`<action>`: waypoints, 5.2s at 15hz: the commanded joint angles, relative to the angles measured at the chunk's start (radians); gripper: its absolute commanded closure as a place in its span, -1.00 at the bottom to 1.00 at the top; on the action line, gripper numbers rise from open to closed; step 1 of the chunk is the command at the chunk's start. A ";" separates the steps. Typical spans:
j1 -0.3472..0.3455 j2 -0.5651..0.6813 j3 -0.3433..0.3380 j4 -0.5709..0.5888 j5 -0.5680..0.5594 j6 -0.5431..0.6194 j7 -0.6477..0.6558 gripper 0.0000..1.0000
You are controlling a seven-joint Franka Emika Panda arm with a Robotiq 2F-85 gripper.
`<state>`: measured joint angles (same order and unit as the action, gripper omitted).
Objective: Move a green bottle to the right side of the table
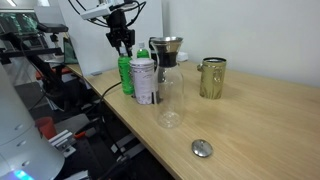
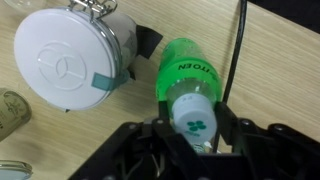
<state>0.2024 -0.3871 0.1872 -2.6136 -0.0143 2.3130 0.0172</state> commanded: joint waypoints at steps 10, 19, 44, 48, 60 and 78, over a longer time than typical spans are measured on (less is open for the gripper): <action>0.016 0.009 -0.022 0.028 0.061 -0.016 -0.042 0.81; 0.006 -0.037 -0.050 0.058 0.071 0.019 -0.053 0.81; -0.555 -0.135 -0.172 0.386 -0.368 0.071 0.354 0.81; -0.601 -0.078 -0.243 0.276 -0.366 0.166 0.400 0.81; -0.567 0.244 -0.350 0.217 -0.294 0.404 0.353 0.81; -0.498 0.279 -0.388 0.223 -0.128 0.353 0.166 0.81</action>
<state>-0.3172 -0.1098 -0.1804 -2.4010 -0.1796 2.6976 0.2368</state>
